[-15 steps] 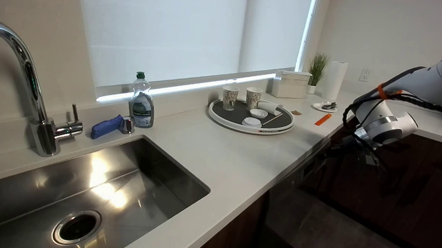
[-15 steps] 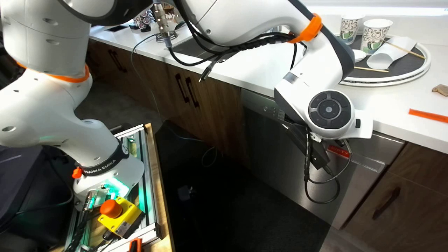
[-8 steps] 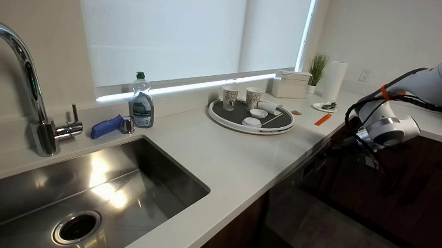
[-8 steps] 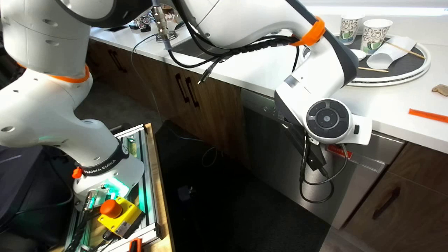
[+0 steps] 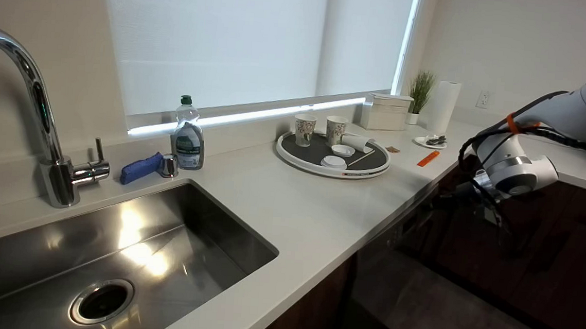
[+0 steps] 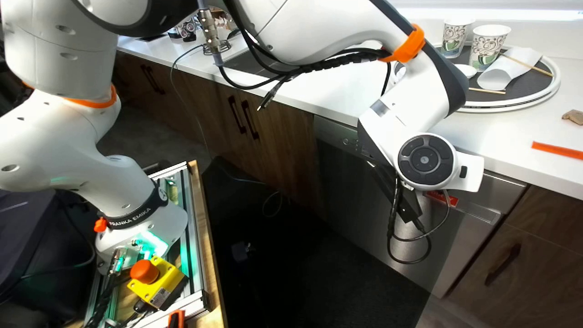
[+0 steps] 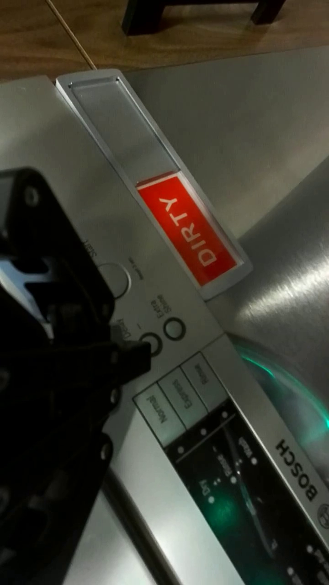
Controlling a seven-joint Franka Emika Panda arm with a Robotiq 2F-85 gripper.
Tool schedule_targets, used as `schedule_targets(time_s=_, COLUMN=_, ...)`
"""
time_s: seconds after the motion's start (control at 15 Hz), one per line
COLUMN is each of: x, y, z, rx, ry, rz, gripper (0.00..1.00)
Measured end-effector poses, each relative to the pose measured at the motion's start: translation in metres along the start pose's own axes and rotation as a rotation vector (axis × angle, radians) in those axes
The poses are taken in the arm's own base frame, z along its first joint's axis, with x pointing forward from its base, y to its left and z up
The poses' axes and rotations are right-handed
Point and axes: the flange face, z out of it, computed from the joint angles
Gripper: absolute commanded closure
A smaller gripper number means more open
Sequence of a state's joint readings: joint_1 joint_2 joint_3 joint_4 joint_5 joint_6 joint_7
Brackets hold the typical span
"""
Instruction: Press a button on the right side of the dish washing machine
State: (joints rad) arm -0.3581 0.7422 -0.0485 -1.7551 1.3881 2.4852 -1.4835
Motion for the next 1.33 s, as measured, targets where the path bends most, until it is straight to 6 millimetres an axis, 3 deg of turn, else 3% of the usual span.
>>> schedule_targets(time_s=1.33, x=0.0010, y=-0.0006, z=-0.0005, rx=-0.009, ry=-0.007, rz=-0.012, gripper=1.00)
